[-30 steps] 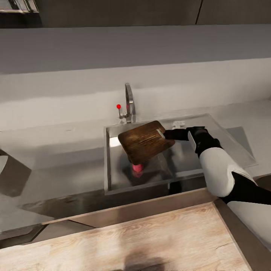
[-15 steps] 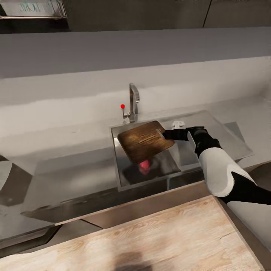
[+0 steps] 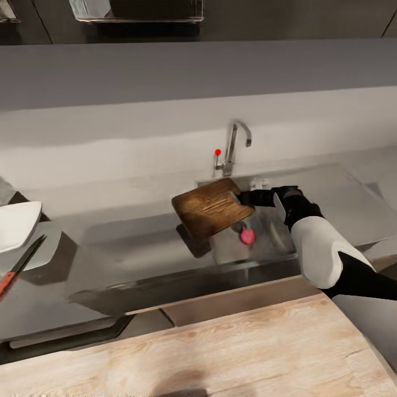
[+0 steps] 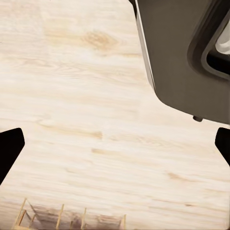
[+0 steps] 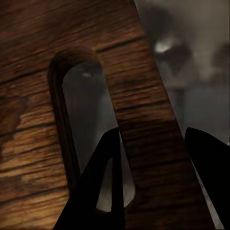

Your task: In the kitchen, take the Vidalia onion out of the sink, dice it on the chopping board with the paring knife, put the diced onion into the bowl on the countertop, then place both the paring knife and the chopping board into the sink.

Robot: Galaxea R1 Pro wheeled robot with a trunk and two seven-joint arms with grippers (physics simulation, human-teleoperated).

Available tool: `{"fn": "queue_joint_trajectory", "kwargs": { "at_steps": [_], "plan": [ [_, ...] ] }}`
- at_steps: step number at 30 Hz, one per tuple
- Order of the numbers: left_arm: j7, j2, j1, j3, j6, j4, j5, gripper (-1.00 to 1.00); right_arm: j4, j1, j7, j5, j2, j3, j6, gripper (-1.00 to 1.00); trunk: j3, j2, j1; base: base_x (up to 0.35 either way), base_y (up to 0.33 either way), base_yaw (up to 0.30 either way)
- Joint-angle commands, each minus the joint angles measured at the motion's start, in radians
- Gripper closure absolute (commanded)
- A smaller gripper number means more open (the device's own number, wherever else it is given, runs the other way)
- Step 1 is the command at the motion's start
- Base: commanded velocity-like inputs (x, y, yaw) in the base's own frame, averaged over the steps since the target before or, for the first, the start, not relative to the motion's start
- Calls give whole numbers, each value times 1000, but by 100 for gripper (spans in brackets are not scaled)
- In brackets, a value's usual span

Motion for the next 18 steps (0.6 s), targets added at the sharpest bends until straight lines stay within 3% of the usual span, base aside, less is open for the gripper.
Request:
{"fn": "queue_joint_trajectory", "kwargs": {
  "at_steps": [1,11,18],
  "plan": [
    [0,0,-1,0,-5,2,3,-100,-2,-1,7,5,1,-10,7,100,-2,-2,1,-2,278,165],
    [0,0,-1,0,-5,2,3,-100,0,-1,-29,5,4,-9,7,100,-3,-2,1,0,279,28],
    [0,0,-1,0,-5,2,3,-100,1,-1,-115,4,24,-9,7,100,-3,-2,1,-1,279,0]
  ]
}}
